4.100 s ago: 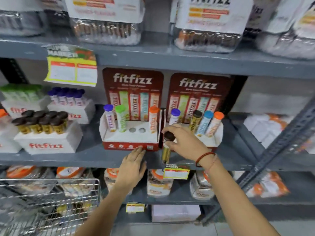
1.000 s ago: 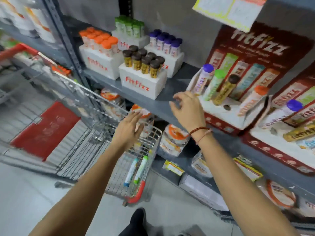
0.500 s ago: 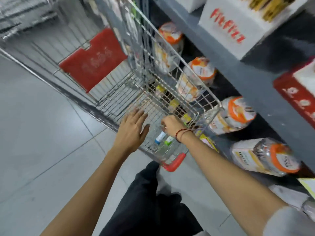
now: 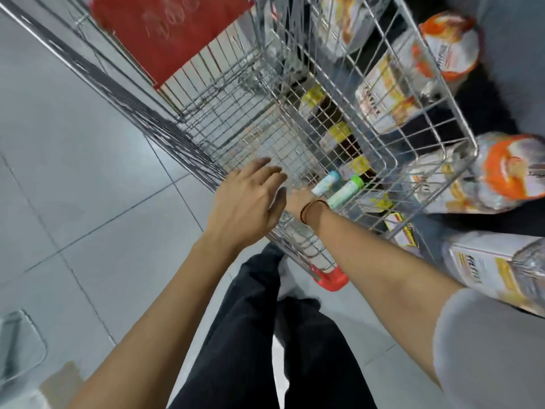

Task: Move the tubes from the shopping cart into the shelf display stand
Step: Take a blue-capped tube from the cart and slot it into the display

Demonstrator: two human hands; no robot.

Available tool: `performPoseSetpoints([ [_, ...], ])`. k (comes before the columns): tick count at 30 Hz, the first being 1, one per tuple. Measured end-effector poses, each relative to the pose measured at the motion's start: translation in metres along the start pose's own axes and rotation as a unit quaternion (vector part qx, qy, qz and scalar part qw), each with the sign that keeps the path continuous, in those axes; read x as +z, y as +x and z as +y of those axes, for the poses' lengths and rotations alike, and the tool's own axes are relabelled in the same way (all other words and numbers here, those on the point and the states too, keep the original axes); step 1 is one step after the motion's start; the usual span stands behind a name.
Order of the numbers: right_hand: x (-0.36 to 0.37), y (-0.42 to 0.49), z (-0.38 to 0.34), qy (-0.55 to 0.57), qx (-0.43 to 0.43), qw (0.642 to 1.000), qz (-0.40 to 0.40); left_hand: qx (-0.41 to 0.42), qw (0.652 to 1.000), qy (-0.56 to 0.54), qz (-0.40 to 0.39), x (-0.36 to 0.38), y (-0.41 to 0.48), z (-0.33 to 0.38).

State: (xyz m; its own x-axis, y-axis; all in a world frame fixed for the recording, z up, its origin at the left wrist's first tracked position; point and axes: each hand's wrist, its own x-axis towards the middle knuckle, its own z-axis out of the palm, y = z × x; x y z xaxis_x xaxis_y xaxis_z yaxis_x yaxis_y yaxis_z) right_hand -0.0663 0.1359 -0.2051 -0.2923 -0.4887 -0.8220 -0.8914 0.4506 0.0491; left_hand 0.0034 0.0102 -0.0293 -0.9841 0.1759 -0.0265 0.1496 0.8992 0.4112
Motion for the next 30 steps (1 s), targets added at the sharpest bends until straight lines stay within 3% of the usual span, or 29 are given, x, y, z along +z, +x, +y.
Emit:
performPoseSetpoints([
  [8, -0.007, -0.01, 0.0, -0.077, -0.032, 0.996, 0.034, -0.004, 0.999, 0.013, 0.029, 0.0, -0.001, 0.001],
  [12, -0.023, -0.036, 0.014, 0.014, -0.016, 0.995, 0.099, -0.006, 1.0, 0.021, 0.022, 0.0, -0.002, 0.003],
  [16, -0.037, -0.08, 0.038, 0.129, 0.057, 0.975, 0.173, -0.003, 1.0, 0.022, 0.019, -0.001, -0.002, 0.002],
  [19, -0.043, -0.121, 0.062, 0.298, 0.154, 0.918, 0.21, -0.006, 1.0, 0.015, 0.022, -0.005, -0.002, 0.005],
  [23, -0.04, -0.169, 0.081, 0.494, 0.197, 0.797, 0.287, 0.004, 1.0, 0.009, 0.014, -0.014, 0.001, 0.011],
  [25, -0.042, -0.201, 0.085, 0.529, 0.202, 0.758, 0.324, 0.002, 1.0, -0.009, 0.014, -0.019, 0.006, 0.016],
  [30, -0.049, -0.295, 0.09, 0.522, 0.223, 0.709, 0.419, 0.049, 0.998, -0.027, 0.027, -0.033, 0.033, 0.051],
])
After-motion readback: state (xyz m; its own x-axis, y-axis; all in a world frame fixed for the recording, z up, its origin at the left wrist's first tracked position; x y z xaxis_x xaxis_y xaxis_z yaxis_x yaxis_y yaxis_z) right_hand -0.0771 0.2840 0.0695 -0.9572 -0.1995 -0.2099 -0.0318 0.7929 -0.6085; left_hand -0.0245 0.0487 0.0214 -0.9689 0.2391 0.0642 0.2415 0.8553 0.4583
